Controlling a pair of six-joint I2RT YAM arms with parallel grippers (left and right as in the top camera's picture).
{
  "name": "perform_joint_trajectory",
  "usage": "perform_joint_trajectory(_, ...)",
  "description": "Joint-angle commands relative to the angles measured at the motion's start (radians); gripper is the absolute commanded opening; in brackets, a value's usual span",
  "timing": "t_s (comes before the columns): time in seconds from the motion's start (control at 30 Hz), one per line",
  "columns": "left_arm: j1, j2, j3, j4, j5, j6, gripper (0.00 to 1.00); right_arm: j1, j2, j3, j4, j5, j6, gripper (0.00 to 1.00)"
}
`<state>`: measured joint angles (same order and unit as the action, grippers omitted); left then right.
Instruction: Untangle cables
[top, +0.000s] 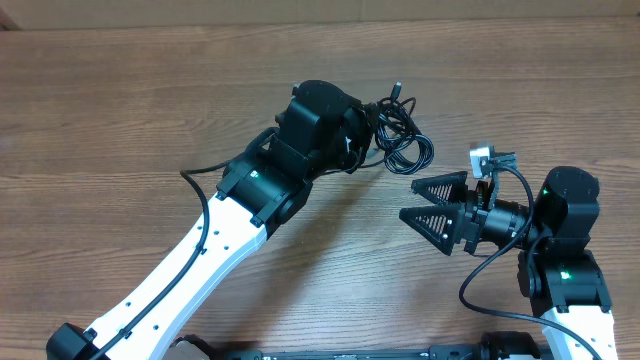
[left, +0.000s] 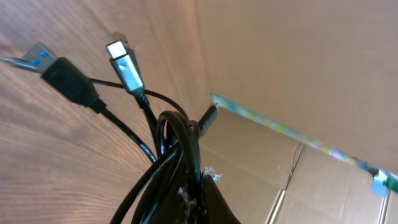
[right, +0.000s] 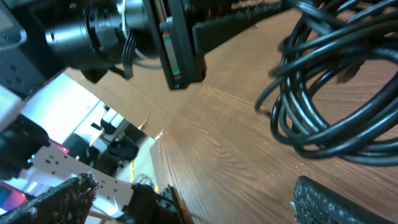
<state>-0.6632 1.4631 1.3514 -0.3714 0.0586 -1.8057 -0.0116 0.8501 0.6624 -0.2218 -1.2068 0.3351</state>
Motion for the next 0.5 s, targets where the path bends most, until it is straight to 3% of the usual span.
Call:
perform_joint_trajectory(0.0,0.002,-0.019,0.026,-0.043,-0.008,-0.183,0.04,0.005,-0.007,0.022,0.022,0.027,0.154,1.0)
perform_joint_trajectory(0.1,0.001,-0.019,0.026,-0.08,0.013,-0.28,0.04,0.008,-0.007,0.022,0.049,0.026,0.223,1.0)
perform_joint_trajectory(0.47,-0.022,-0.018,0.026,-0.039,0.065,-0.28,0.04,0.066,0.003,0.022,0.123,0.076,0.241,1.0)
